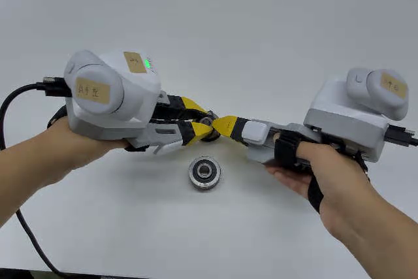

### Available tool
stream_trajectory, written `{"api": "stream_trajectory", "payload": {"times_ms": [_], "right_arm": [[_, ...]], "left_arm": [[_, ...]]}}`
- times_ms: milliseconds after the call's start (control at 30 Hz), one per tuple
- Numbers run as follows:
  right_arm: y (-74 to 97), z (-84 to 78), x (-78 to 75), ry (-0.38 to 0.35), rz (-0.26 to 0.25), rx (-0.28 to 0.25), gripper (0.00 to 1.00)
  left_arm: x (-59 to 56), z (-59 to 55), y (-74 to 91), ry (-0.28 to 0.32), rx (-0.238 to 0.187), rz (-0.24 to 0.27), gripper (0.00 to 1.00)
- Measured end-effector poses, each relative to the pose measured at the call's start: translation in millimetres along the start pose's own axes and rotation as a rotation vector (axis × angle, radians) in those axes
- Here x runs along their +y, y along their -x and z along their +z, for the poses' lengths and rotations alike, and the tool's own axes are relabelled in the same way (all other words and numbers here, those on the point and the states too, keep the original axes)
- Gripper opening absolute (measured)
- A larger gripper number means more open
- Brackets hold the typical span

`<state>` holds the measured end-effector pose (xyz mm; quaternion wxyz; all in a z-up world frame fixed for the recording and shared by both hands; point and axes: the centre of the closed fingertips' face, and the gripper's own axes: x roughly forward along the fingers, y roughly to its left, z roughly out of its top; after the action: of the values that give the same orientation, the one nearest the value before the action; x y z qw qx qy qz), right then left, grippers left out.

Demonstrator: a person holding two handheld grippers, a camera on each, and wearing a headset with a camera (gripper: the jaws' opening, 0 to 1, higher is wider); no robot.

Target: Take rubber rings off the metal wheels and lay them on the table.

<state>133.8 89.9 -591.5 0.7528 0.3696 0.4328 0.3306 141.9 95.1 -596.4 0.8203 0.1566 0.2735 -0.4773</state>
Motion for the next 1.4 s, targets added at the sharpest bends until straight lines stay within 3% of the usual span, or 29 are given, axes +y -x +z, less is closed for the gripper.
{"api": "stream_trajectory", "payload": {"times_ms": [300,533,833,1400], "right_arm": [[3.1,-1.6,2.8,0.005,0.016,-0.006,0.00],[1.7,0.3,-2.5,-0.032,-0.012,-0.018,0.01],[0.7,1.8,-8.0,-0.027,-0.044,-0.024,0.01],[-3.0,3.9,-10.7,-0.032,-0.061,-0.028,0.01]], "left_arm": [[0.3,-0.2,0.2,-0.003,-0.002,-0.001,0.13],[0.5,0.2,-0.1,-0.011,0.004,0.009,0.13],[0.5,0.6,-0.5,-0.013,0.021,0.019,0.13],[-0.1,1.4,0.5,-0.052,0.073,0.009,0.15]]}}
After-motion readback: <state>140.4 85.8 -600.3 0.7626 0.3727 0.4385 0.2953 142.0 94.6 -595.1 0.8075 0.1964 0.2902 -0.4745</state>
